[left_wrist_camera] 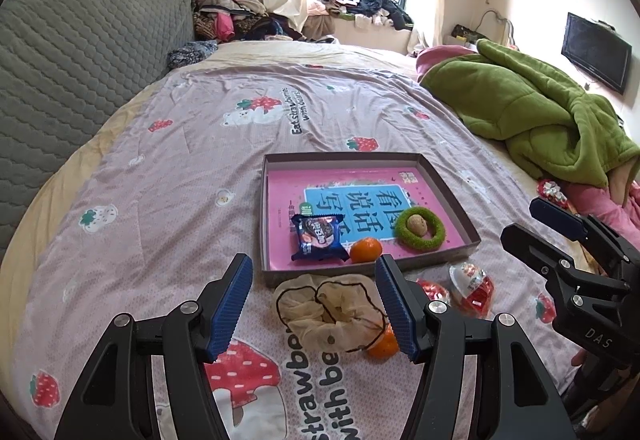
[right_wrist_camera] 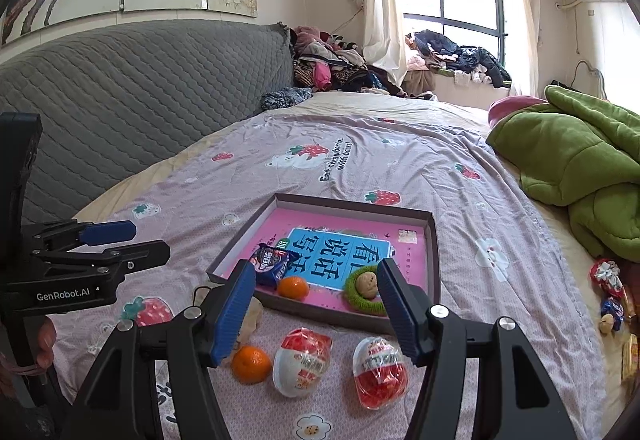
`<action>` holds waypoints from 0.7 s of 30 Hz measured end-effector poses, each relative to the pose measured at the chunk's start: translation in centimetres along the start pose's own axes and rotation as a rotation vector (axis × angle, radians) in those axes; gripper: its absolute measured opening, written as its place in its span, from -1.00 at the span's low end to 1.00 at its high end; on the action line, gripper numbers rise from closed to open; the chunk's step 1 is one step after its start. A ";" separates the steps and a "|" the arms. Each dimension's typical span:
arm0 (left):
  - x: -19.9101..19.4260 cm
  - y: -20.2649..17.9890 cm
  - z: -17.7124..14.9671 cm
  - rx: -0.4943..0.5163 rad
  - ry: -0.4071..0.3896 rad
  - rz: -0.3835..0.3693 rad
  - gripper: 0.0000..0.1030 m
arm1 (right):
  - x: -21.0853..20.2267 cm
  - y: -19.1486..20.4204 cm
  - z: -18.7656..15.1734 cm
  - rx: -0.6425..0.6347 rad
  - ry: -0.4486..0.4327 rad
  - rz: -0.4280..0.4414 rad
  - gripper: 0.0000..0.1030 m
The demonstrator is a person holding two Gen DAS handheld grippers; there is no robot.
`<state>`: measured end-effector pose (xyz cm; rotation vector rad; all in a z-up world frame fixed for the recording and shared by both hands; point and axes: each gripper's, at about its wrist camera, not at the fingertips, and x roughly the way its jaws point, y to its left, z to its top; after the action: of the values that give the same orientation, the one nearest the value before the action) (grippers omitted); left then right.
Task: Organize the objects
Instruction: 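Withdraw both open grippers up and away from the pink box, then move left gripper to the beige mesh bag while right gripper approaches the white egg toy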
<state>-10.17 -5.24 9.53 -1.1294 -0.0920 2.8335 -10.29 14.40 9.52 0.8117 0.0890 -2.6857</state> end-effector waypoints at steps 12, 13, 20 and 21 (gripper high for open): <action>1.6 0.3 -2.0 0.001 0.024 0.011 0.27 | 1.8 1.5 -2.4 -0.039 0.064 -0.036 0.22; 1.7 0.4 -2.1 -0.002 0.028 0.010 0.27 | 2.0 1.6 -2.6 -0.040 0.071 -0.037 0.22; 2.4 0.8 -2.6 -0.014 0.047 0.010 0.27 | 2.8 2.3 -3.6 -0.058 0.102 -0.037 0.22; 2.4 0.8 -2.7 -0.014 0.049 0.013 0.27 | 2.9 2.4 -3.7 -0.060 0.106 -0.035 0.22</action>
<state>-10.12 -5.74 5.83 -1.2056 -0.1025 2.8185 -9.81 11.86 4.89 0.9419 0.2096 -2.6580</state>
